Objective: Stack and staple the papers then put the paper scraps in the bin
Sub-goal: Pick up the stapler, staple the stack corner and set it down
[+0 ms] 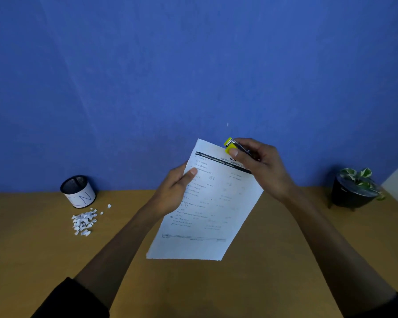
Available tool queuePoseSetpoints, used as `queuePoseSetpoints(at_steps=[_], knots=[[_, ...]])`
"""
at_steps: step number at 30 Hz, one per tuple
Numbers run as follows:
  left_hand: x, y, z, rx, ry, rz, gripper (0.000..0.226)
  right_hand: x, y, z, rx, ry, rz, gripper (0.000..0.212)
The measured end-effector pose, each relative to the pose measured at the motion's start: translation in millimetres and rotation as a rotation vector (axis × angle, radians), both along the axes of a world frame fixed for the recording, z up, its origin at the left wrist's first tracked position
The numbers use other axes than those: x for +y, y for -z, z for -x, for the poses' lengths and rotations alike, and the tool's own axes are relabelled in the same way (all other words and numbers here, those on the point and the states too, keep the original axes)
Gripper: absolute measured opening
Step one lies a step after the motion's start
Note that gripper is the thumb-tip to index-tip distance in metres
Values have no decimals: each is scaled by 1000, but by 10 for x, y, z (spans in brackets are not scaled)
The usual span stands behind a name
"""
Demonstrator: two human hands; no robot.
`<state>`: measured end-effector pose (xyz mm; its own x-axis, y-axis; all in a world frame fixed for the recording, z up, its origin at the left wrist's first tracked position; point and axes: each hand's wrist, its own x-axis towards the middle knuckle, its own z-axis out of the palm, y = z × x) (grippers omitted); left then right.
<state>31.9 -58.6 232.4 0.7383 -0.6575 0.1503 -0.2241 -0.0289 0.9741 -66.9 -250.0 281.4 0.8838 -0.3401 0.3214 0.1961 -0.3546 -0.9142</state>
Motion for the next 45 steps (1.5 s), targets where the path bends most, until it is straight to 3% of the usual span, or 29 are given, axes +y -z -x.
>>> queuePoseSetpoints(at_steps=[10,14,23,28,34,40,45], knots=[[-19,-90,66,-31,67,-75,27,-106,-134,2,53,24,530,41],[-5,-113,86,-79,108,-173,48,-108,-196,-1,29,-26,589,43],[-37,-191,65,-101,154,-234,36,-84,-302,-13,96,-169,661,36],[-46,-204,44,-121,142,-253,40,-96,-316,-20,108,-117,716,46],[-43,-218,39,-149,132,-276,44,-84,-313,-34,91,-20,851,43],[-45,-197,43,-161,124,-307,60,-71,-251,-46,27,4,780,45],[-39,-205,40,-128,123,-294,42,-106,-232,-52,131,-62,663,60]])
